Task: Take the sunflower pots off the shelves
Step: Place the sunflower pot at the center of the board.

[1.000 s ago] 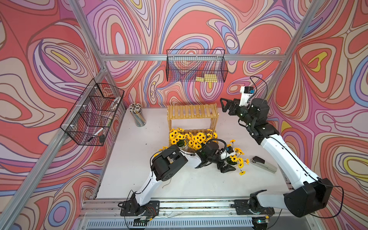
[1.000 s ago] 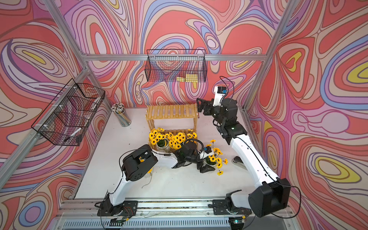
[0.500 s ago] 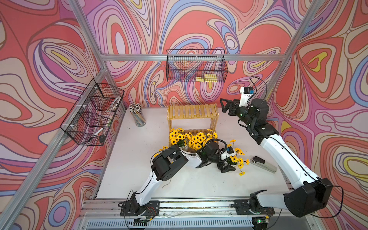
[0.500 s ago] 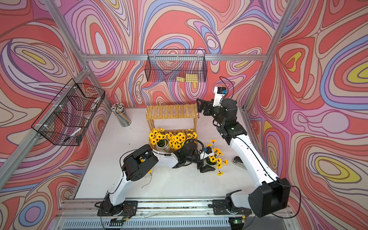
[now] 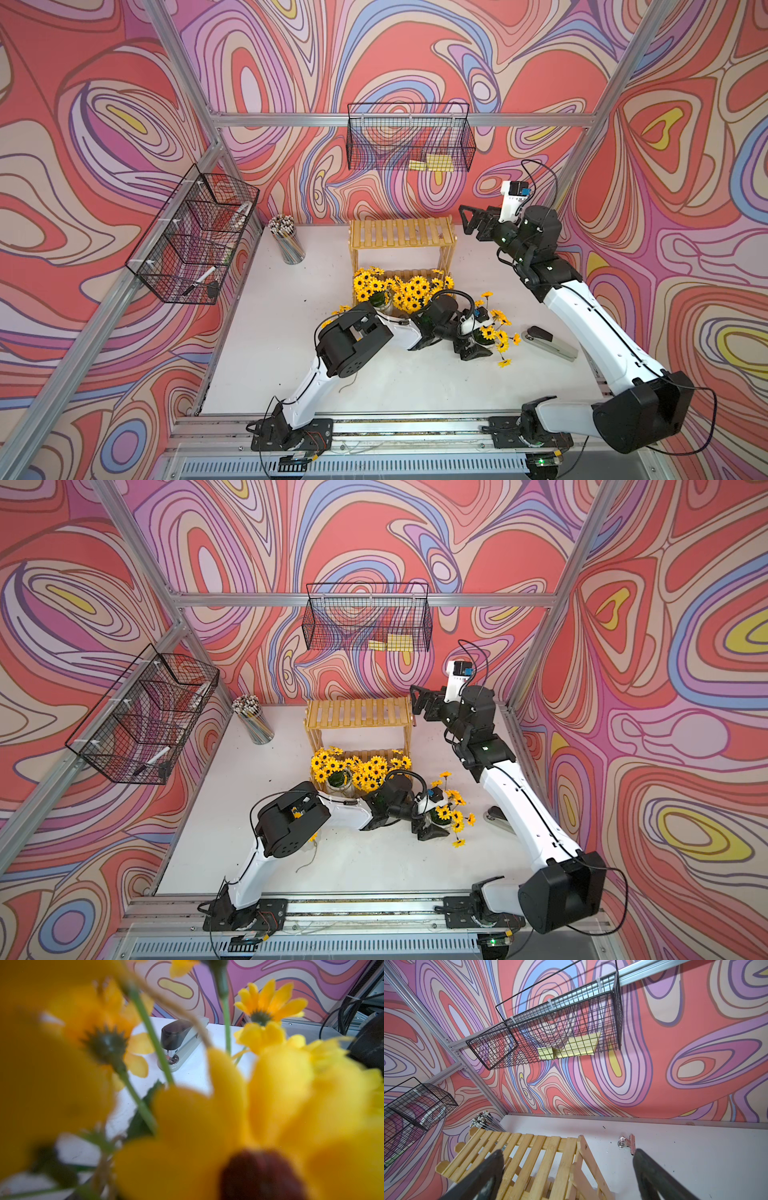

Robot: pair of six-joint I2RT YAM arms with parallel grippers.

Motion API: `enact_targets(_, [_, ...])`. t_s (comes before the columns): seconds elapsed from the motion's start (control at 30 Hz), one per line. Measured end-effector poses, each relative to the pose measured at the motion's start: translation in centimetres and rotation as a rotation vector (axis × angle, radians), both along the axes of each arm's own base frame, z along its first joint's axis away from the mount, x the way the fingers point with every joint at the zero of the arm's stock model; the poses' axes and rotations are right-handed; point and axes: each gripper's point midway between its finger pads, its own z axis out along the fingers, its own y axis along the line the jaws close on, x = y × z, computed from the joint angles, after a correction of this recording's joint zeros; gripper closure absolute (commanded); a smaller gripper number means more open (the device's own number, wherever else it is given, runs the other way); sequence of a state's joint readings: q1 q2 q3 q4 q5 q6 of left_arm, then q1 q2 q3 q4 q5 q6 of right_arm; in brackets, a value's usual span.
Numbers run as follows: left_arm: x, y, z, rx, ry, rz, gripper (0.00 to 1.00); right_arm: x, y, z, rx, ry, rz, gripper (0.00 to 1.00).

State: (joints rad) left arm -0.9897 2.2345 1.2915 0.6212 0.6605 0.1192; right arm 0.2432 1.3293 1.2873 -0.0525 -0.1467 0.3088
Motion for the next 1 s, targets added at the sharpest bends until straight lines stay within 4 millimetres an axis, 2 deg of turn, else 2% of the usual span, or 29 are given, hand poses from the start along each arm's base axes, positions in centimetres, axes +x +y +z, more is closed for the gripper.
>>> enact_targets(0.3, [-0.04, 0.01, -0.11, 0.006, -0.013, -0.007, 0.37, 0.00, 0.03, -0.20, -0.001, 0.004, 0.002, 0.02])
enact_targets(1.0, [-0.07, 0.11, -0.44, 0.018, -0.043, -0.018, 0.24, 0.01, 0.07, -0.43, -0.001, 0.007, 0.004, 0.02])
